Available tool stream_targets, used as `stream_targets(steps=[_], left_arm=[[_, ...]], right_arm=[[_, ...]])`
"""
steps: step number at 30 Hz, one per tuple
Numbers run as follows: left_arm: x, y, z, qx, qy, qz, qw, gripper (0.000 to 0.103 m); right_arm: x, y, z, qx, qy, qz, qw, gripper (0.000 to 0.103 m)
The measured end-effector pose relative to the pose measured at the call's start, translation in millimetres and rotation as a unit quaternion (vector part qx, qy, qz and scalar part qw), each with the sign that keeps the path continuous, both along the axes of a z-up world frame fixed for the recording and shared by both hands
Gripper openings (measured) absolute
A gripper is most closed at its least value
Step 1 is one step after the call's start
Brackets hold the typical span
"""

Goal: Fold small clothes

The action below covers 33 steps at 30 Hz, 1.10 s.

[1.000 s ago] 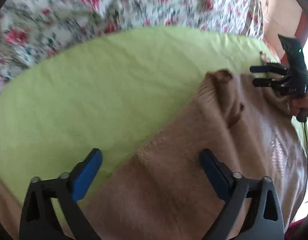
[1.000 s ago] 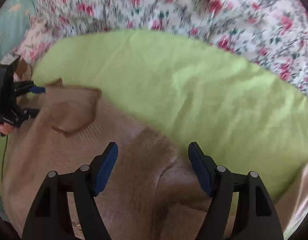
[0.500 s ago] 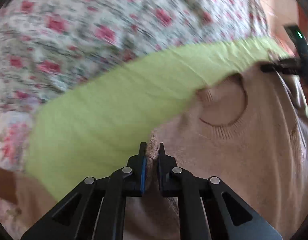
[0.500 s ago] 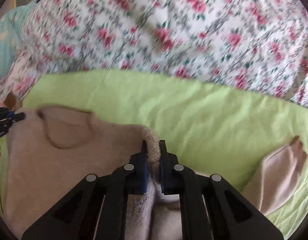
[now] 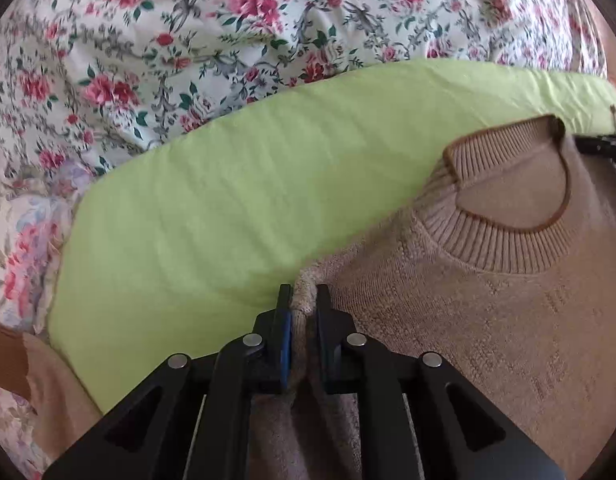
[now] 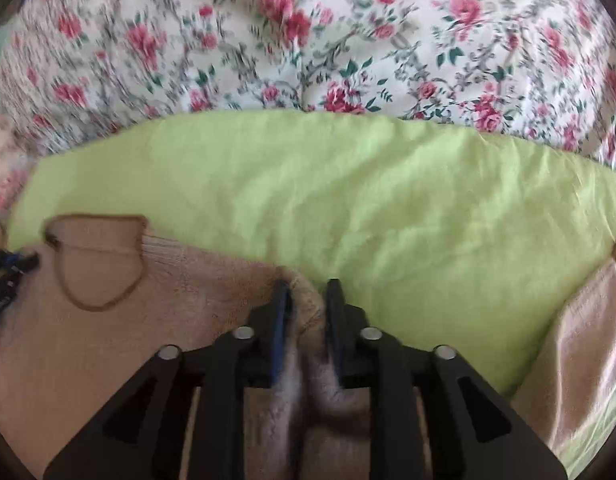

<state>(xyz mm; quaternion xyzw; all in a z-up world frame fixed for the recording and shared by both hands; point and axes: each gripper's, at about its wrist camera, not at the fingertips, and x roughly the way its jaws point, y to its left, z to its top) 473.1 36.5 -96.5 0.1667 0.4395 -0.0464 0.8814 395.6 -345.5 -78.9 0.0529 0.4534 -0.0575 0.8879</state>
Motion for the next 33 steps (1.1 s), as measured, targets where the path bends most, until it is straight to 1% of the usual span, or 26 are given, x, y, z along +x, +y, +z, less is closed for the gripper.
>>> stream_targets(steps=[1,2,3,4,6,7,9,10,12,13,15,16,17,18,21,23,25,26,27,28,30,31,32,33], left_arm=[[-0.7,1.2,1.7,-0.004,0.003,0.0,1.0,0.014],[-4.7,4.8,7.1,-0.021,0.012,-0.001,0.9997,0.019],[-9.3,8.0,11.7,-0.028,0.018,0.003,0.9994,0.03],[-13.8,11.1,16.4,-0.03,0.017,0.007,0.9994,0.035],[-36.3,18.4,31.3,-0.035,0.003,0.01,0.9993,0.043],[-46.9,20.6,35.9,-0.038,-0.001,0.012,0.9992,0.045],[-77.2,27.0,47.4,-0.054,-0.011,0.016,0.9983,0.046],[-86.0,30.6,52.1,-0.064,-0.013,0.02,0.9977,0.047],[-117.9,34.8,55.7,-0.092,-0.012,0.028,0.9953,0.047],[-126.3,34.9,57.7,-0.1,-0.012,0.031,0.9945,0.047],[-151.1,30.5,56.4,-0.123,-0.007,0.037,0.9917,0.047],[-160.9,28.4,55.9,-0.132,-0.004,0.041,0.9903,0.048],[-167.8,25.6,54.1,-0.139,0.0,0.045,0.9893,0.048],[-172.4,21.7,51.9,-0.143,0.003,0.046,0.9886,0.048],[-188.4,2.7,45.0,-0.147,0.01,0.046,0.988,0.049],[-196.3,-12.8,40.0,-0.155,0.02,0.037,0.9871,0.049],[-202.4,-26.9,36.4,-0.165,0.027,0.032,0.9854,0.05],[-202.7,-32.4,35.7,-0.173,0.033,0.027,0.984,0.05],[-201.9,-36.0,34.6,-0.178,0.037,0.023,0.983,0.051],[-203.2,-41.8,32.9,-0.181,0.039,0.021,0.9826,0.051],[-204.1,-47.7,29.8,-0.183,0.044,0.018,0.9819,0.051],[-204.6,-51.9,27.6,-0.187,0.05,0.018,0.9809,0.051],[-205.2,-53.5,26.2,-0.19,0.054,0.02,0.98,0.051],[-204.8,-51.0,26.1,-0.194,0.056,0.02,0.9792,0.051]], right_arm=[[-12.6,-3.7,11.3,0.01,-0.014,-0.003,1.0,0.027],[-27.2,-8.1,23.3,0.019,-0.029,-0.007,0.999,0.03],[-37.5,-15.3,30.3,0.027,-0.041,-0.011,0.999,0.037],[-56.1,-27.1,40.3,0.037,-0.056,-0.023,0.997,0.044],[-89.7,-55.2,63.8,0.056,-0.083,-0.059,0.993,0.047],[-105.3,-72.9,69.9,0.065,-0.091,-0.087,0.99,0.047],[-130.9,-110.8,72.8,0.07,-0.092,-0.143,0.983,0.047],[-145.1,-131.0,72.1,0.074,-0.09,-0.173,0.978,0.047],[-167.6,-167.7,61.4,0.089,-0.082,-0.23,0.965,0.047],[-171.8,-180.5,55.4,0.092,-0.081,-0.25,0.961,0.047],[-181.1,-214.3,57.0,0.1,-0.088,-0.268,0.954,0.047],[-182.6,-221.4,54.8,0.109,-0.091,-0.278,0.95,0.047],[-184.7,-228.4,55.8,0.115,-0.097,-0.28,0.948,0.047],[-184.0,-230.8,57.7,0.119,-0.102,-0.28,0.947,0.047],[-162.6,-226.8,65.3,0.107,-0.11,-0.264,0.952,0.047],[-138.4,-222.7,70.6,0.116,-0.114,-0.246,0.956,0.047],[-112.0,-218.2,72.0,0.105,-0.094,-0.24,0.96,0.047],[-97.4,-217.8,69.9,0.096,-0.075,-0.248,0.961,0.047],[-85.8,-219.5,67.0,0.089,-0.06,-0.262,0.959,0.049],[-73.5,-222.1,61.7,0.084,-0.041,-0.282,0.955,0.056],[-57.9,-227.1,52.4,0.082,-0.017,-0.298,0.951,0.065],[-50.7,-229.1,45.8,0.084,-0.008,-0.299,0.95,0.066],[-46.1,-229.6,40.8,0.078,-0.006,-0.298,0.951,0.065],[-45.0,-229.0,39.5,0.069,-0.007,-0.297,0.952,0.05]])
